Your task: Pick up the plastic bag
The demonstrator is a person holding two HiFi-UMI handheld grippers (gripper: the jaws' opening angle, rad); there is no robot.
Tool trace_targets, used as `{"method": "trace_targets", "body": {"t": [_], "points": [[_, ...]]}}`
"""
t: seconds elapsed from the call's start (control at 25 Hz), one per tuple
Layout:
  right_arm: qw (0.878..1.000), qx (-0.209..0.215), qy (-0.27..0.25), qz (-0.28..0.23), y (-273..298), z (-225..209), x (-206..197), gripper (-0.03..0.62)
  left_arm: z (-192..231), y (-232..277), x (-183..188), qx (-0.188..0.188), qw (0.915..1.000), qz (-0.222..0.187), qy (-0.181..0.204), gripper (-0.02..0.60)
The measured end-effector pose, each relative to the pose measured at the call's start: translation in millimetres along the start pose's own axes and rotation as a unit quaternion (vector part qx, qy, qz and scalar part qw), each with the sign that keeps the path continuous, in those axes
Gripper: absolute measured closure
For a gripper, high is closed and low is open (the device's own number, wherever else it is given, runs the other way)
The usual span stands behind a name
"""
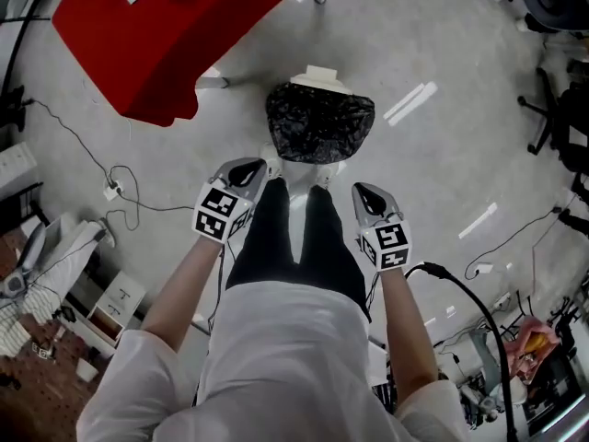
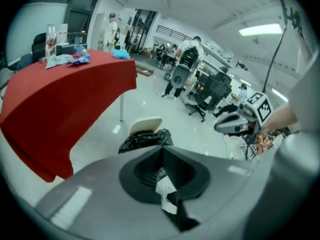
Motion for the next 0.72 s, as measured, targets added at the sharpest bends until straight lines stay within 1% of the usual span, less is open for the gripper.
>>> {"method": "trace_targets", "body": {"t": [0.04, 0.08, 0.12, 0.24, 0.32, 0.52, 0.64, 0.72], "points": [[1.000, 0.004, 0.006, 0.003, 9.3, -4.2, -5.3, 0.582, 6.2, 7.6, -5.7, 0.002, 1.0000, 0.003, 0.000, 0.578], [1.000, 0.008, 0.011, 0.006, 18.6, -8.5, -10.3, 0.555, 12.5, 15.1, -11.2, 0.004, 1.0000, 0.006, 0.003, 0.578], [1.000, 0.011, 0.016, 0.010, 27.5, -13.7, -14.7, 0.548, 18.8, 23.0, -16.3, 0.005, 0.9999, 0.008, 0.006, 0.578], [0.999, 0.007, 0.026, 0.018, 50.9, -33.1, -25.7, 0.548, 35.8, 49.6, -29.5, 0.005, 0.9998, 0.010, 0.015, 0.578], [0.999, 0.002, 0.033, 0.023, 65.6, -45.8, -35.3, 0.548, 47.6, 68.3, -39.4, 0.000, 0.9998, 0.013, 0.014, 0.578], [0.998, -0.011, 0.050, 0.044, 105.2, -80.2, -73.8, 0.548, 84.3, 121.8, -79.4, -0.011, 0.9989, 0.043, -0.012, 0.578], [0.997, -0.016, 0.062, 0.054, 132.1, -104.2, -99.0, 0.548, 113.0, 152.9, -106.8, -0.015, 0.9974, 0.062, -0.034, 0.540], [0.996, -0.018, 0.068, 0.060, 149.0, -119.1, -116.6, 0.548, 131.6, 169.3, -124.0, -0.021, 0.9960, 0.068, -0.053, 0.537]]}}
Point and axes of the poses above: the fingertips, and each gripper's own axes: y forward along the fingers, z to its left, x out of its top, the point moved 3 cm from there along -y, backward along the fingers, and after that the axes turned 2 degrees about -z, right-handed, at the moved point
